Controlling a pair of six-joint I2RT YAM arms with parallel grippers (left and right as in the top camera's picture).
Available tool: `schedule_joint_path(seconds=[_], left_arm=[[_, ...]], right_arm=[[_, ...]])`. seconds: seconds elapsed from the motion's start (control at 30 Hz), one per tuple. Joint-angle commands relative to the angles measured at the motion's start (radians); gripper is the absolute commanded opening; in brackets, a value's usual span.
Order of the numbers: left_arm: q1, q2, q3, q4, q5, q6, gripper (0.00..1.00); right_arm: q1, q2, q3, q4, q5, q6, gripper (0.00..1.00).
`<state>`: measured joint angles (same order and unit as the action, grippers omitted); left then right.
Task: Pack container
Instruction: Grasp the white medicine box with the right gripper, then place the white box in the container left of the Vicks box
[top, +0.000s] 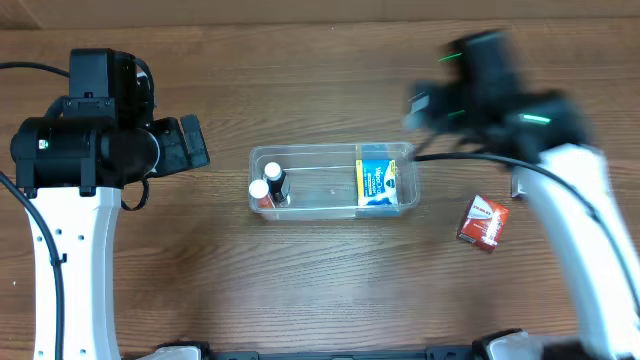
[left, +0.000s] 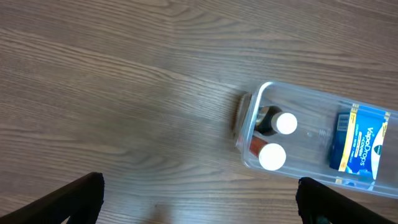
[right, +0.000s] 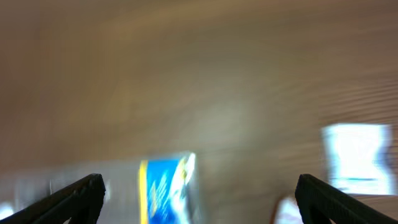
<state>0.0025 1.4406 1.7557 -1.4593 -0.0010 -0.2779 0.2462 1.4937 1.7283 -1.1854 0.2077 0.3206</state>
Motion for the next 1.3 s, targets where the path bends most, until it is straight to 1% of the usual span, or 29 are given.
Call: schedule_joint_path(seconds=[0.0, 0.07, 0.1, 0.13, 0.17, 0.2, 0.33, 0.37, 0.53, 0.77, 0.87, 0.97, 1.13, 1.17, 1.27], left_arm=[[0.004, 0.000, 0.013, -0.007, -0.010, 0.039, 1.00], [0.004, 0.000, 0.013, -0.009, -0.010, 0.039, 1.00], [0.004, 0.000, 0.013, -0.009, -0.010, 0.039, 1.00], [0.004, 0.000, 0.013, -0.009, -0.009, 0.038, 1.00], [0.004, 0.000, 0.013, -0.010, -0.009, 0.038, 1.00], [0.004, 0.000, 0.013, -0.010, -0.009, 0.039, 1.00], [0.004, 0.000, 0.013, -0.010, -0.010, 0.039, 1.00], [0.004, 0.000, 0.013, -0.010, -0.010, 0.039, 1.00], [0.004, 0.000, 0.013, -0.007, -0.011, 0.039, 1.00], [0.004, 0.000, 0.013, -0.006, -0.010, 0.039, 1.00], [0.004, 0.000, 0.013, -0.006, -0.010, 0.039, 1.00], [0.004, 0.000, 0.013, -0.007, -0.010, 0.039, 1.00], [0.004, 0.000, 0.013, -0.006, -0.010, 0.039, 1.00], [0.004, 0.000, 0.013, -0.006, -0.010, 0.039, 1.00], [0.004, 0.000, 0.013, -0.006, -0.010, 0.039, 1.00]], right_arm=[[-0.284, -0.008, 0.007, -0.006, 0.060, -0.094, 1.00], [-0.445, 0.052, -0.013, -0.002, 0.009, -0.119, 1.00], [-0.516, 0.102, -0.013, 0.002, -0.078, -0.200, 1.00], [-0.557, 0.148, -0.013, 0.008, -0.140, -0.257, 1.00], [-0.575, 0.175, -0.013, 0.011, -0.156, -0.279, 1.00], [-0.601, 0.232, -0.013, 0.018, -0.158, -0.337, 1.00], [-0.615, 0.373, -0.013, 0.037, -0.159, -0.479, 1.00], [-0.615, 0.431, -0.013, 0.039, -0.158, -0.487, 1.00], [-0.615, 0.569, -0.050, 0.040, -0.162, -0.517, 1.00], [-0.615, 0.585, -0.230, 0.135, -0.210, -0.538, 1.00], [-0.615, 0.585, -0.264, 0.158, -0.210, -0.537, 0.99], [-0.615, 0.585, -0.264, 0.169, -0.211, -0.530, 0.90], [-0.615, 0.583, -0.257, 0.174, -0.211, -0.530, 0.80], [-0.613, 0.582, -0.243, 0.166, -0.210, -0.525, 0.77], [-0.587, 0.543, -0.157, 0.122, -0.224, -0.496, 0.75]])
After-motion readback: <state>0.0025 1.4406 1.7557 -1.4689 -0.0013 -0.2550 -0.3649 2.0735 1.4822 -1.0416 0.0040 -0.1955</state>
